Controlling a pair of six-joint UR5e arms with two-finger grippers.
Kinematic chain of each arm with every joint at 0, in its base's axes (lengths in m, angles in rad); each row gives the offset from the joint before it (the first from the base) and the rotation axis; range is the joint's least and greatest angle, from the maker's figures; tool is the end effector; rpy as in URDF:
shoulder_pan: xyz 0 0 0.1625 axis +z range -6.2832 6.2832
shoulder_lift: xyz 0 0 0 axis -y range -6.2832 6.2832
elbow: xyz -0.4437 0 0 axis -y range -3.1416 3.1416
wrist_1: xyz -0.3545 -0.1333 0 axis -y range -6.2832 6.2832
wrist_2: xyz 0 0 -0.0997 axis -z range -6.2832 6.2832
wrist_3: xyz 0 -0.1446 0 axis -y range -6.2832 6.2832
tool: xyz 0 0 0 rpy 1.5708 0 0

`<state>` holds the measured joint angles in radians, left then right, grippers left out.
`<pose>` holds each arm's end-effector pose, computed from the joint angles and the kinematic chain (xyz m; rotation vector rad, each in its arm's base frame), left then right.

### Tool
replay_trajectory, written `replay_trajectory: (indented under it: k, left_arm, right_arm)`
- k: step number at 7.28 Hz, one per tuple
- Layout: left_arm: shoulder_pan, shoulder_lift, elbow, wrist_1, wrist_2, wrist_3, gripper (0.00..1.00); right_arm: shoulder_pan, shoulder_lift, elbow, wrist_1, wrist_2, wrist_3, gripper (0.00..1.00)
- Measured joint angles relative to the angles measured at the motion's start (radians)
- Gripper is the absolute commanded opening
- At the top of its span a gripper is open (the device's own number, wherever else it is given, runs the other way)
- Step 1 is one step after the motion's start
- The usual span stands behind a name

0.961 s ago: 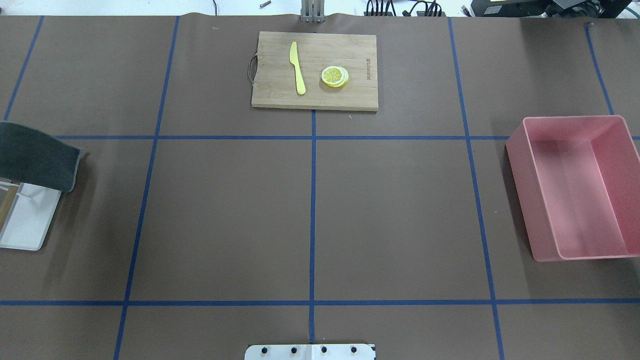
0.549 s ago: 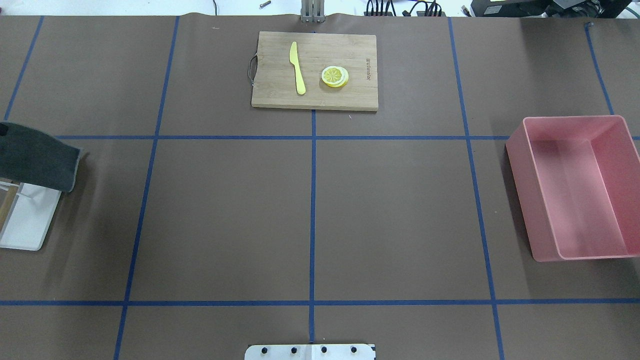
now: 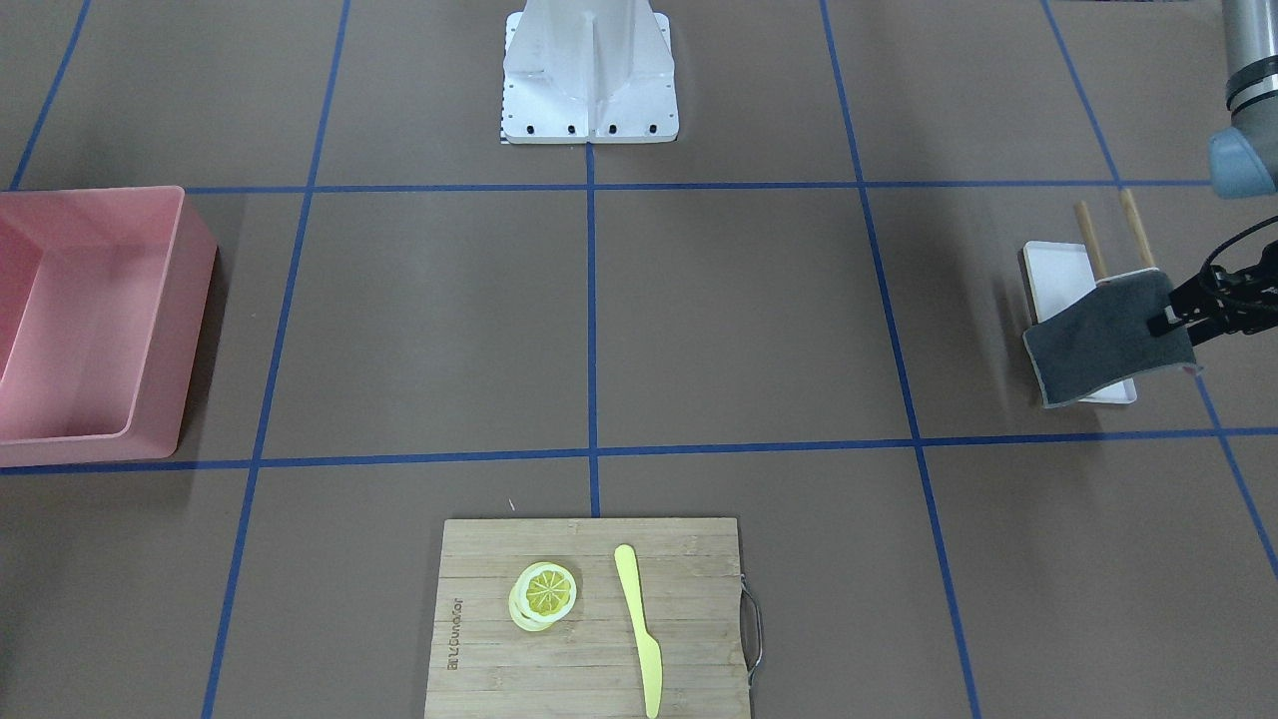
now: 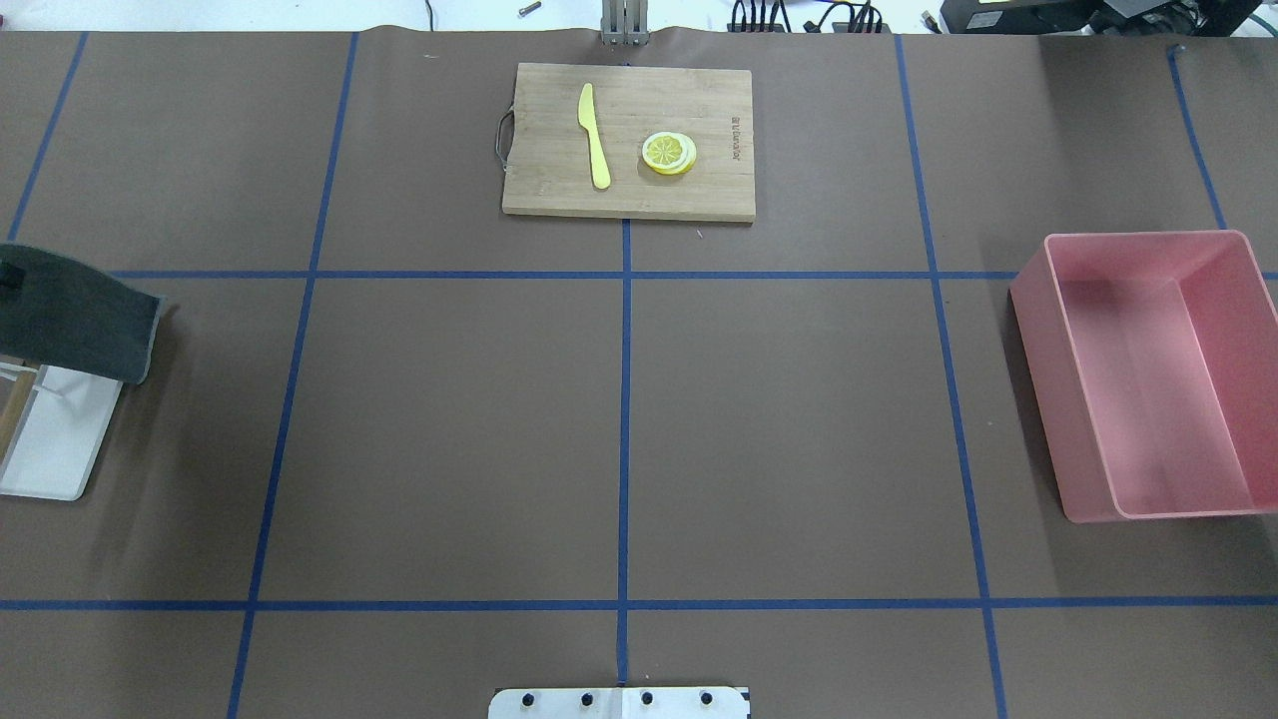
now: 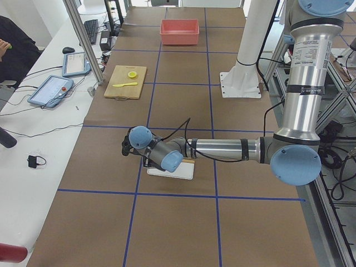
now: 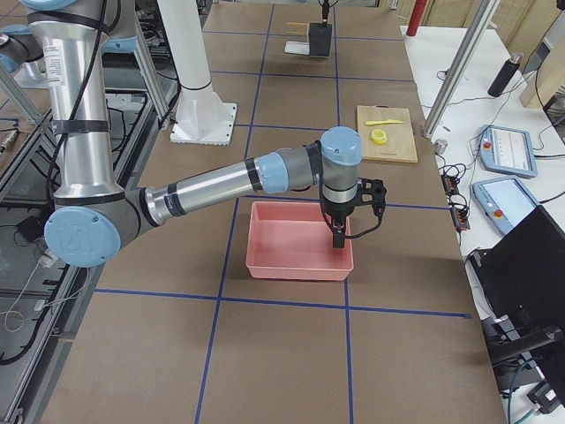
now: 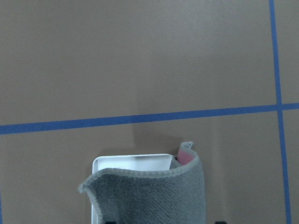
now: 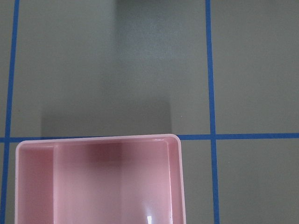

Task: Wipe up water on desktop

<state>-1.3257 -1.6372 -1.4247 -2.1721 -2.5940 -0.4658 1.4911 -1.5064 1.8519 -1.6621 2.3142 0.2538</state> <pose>0.1134 -0.4940 0.6490 0.0972 1.0984 0.0688 -0.0033 -0.4866 0.5632 0.1163 -0.7692 0.0708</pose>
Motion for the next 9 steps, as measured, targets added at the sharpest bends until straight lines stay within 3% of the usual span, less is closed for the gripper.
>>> replay_trajectory:
  k: [1,2,5,6,9]
  left_arm:
    - [0.0,0.002,0.016,-0.024,-0.001,0.0,0.43]
    - [0.0,0.006,0.028,-0.043,-0.004,0.0,0.39]
    - [-0.002,0.009,0.032,-0.049,-0.046,-0.002,0.41]
    - [-0.004,0.009,0.029,-0.048,-0.078,-0.003,0.5]
    - [-0.008,0.009,0.026,-0.046,-0.109,-0.004,0.48]
  right_arm:
    - [-0.002,0.005,-0.001,-0.001,0.001,0.009,1.0]
    - [-0.004,0.009,-0.001,-0.001,0.004,0.028,1.0]
    - [-0.009,0.013,0.0,-0.002,0.015,0.047,1.0]
    - [-0.009,0.014,0.001,-0.003,0.017,0.047,1.0]
    - [-0.009,0.017,-0.001,-0.006,0.019,0.047,1.0]
